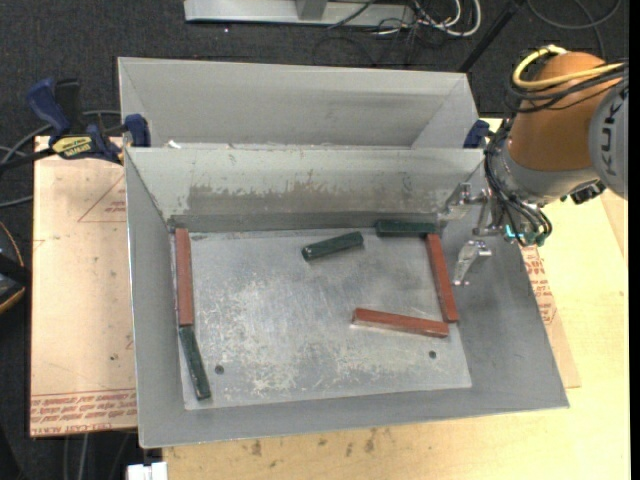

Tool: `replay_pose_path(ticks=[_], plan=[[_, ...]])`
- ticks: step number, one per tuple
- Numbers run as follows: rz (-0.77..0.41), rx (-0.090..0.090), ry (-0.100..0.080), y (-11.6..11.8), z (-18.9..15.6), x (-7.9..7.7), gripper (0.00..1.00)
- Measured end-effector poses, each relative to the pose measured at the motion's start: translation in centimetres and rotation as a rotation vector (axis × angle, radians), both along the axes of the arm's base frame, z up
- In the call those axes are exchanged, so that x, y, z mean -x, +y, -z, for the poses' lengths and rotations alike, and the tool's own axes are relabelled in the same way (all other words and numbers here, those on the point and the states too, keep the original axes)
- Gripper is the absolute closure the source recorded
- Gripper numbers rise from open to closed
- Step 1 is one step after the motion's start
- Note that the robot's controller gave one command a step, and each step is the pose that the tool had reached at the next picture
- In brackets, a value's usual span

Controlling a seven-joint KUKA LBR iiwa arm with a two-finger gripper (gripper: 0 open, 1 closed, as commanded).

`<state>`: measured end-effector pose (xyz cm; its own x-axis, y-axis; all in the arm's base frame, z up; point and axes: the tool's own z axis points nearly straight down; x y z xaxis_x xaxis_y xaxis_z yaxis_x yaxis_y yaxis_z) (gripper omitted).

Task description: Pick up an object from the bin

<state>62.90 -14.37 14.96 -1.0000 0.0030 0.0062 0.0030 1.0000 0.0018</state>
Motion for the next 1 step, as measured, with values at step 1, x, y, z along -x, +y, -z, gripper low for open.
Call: replay_pose_path(ticks=[1], plan=[[-0.002,0.001,-0.008,0.03,-0.48,-0.2,0.0]])
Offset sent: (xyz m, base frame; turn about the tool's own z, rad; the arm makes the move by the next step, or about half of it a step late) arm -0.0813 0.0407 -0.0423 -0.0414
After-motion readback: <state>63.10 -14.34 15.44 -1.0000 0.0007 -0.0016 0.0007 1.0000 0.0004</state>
